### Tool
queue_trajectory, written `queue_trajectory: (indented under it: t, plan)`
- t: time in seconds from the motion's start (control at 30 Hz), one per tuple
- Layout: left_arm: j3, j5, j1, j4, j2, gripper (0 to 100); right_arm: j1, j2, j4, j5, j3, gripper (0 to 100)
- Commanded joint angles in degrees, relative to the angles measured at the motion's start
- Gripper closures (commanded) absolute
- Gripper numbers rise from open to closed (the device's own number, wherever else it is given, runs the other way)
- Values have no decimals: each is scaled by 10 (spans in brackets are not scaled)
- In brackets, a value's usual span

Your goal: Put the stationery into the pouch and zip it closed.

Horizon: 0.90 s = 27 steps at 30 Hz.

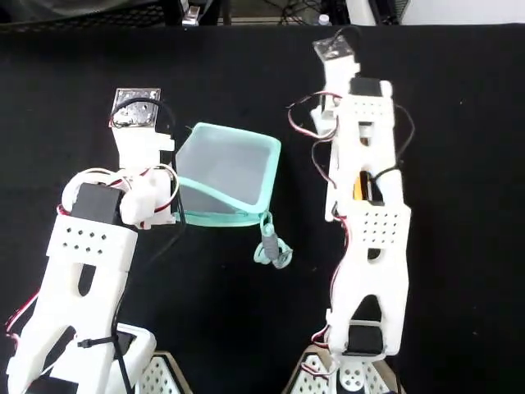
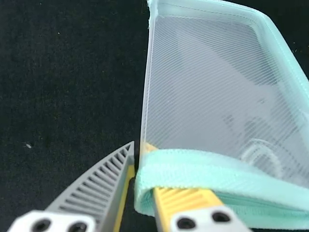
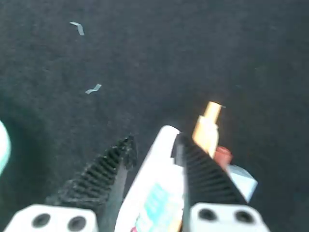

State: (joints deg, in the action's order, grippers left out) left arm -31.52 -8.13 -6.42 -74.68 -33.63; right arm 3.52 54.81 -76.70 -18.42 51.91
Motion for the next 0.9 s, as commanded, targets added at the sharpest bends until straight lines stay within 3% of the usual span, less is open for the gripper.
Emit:
queue_trajectory:
  t: [0.0,0.1,0.87]
  plan:
    - [-4,-7,11,4,2,970,6,-10,-38,-2,69,789]
    - [-5,-7,11,4,2,970,7,-9,-43,-2,83,825]
    - [-7,-7,11,4,3,970,-25,142,-50,-18,167,832]
